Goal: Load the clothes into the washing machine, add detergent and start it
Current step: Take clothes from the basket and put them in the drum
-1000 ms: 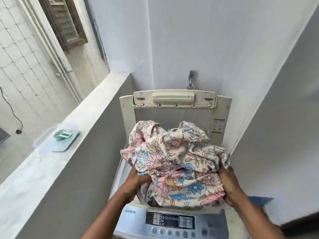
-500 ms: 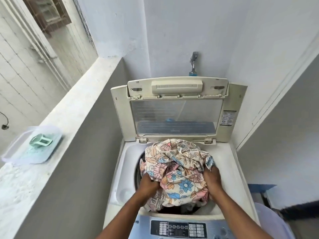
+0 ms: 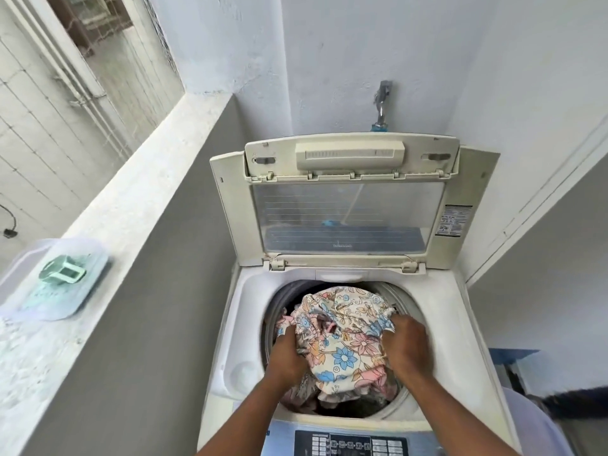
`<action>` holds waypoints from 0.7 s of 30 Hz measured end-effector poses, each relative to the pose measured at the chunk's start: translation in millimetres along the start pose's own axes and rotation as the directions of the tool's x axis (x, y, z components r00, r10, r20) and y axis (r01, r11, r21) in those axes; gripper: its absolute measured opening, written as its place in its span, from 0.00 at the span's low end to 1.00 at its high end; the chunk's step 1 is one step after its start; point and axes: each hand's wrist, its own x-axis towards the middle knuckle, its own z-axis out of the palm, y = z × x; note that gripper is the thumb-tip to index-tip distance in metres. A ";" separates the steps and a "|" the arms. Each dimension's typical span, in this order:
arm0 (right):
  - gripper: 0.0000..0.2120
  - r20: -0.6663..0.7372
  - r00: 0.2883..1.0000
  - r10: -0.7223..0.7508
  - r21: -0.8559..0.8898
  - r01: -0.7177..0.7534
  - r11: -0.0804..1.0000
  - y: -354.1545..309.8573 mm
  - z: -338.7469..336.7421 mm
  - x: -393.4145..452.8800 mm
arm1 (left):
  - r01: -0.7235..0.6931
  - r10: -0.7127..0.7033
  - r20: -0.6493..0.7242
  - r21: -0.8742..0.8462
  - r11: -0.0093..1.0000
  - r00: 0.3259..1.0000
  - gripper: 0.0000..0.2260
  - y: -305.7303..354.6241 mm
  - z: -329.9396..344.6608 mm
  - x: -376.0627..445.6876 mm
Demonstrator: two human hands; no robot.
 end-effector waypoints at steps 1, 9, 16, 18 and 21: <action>0.21 0.008 1.000 -0.004 0.003 0.004 1.000 2.4 1.4 -0.8 | 0.019 -0.019 -0.003 0.024 1.000 1.000 0.28 -4.3 2.3 2.2; 0.26 0.165 0.986 -0.021 -0.054 0.030 0.998 22.2 23.0 -5.2 | 0.007 -0.025 0.215 0.082 0.997 0.976 0.35 -8.3 13.5 -8.2; 0.17 0.032 0.999 -0.029 0.249 0.020 0.968 8.3 12.7 -3.0 | 0.017 0.000 0.128 -0.127 0.992 0.992 0.32 -9.0 8.1 -8.4; 0.16 0.015 1.000 -0.014 0.339 0.008 0.941 1.9 8.0 1.1 | 0.037 -0.015 0.102 -0.222 0.974 0.995 0.29 -8.1 1.3 -10.1; 0.14 -0.010 1.000 0.019 0.478 -0.012 0.879 -3.6 1.3 0.5 | 0.078 -0.064 0.047 -0.409 0.909 0.997 0.21 -1.8 -5.2 -13.3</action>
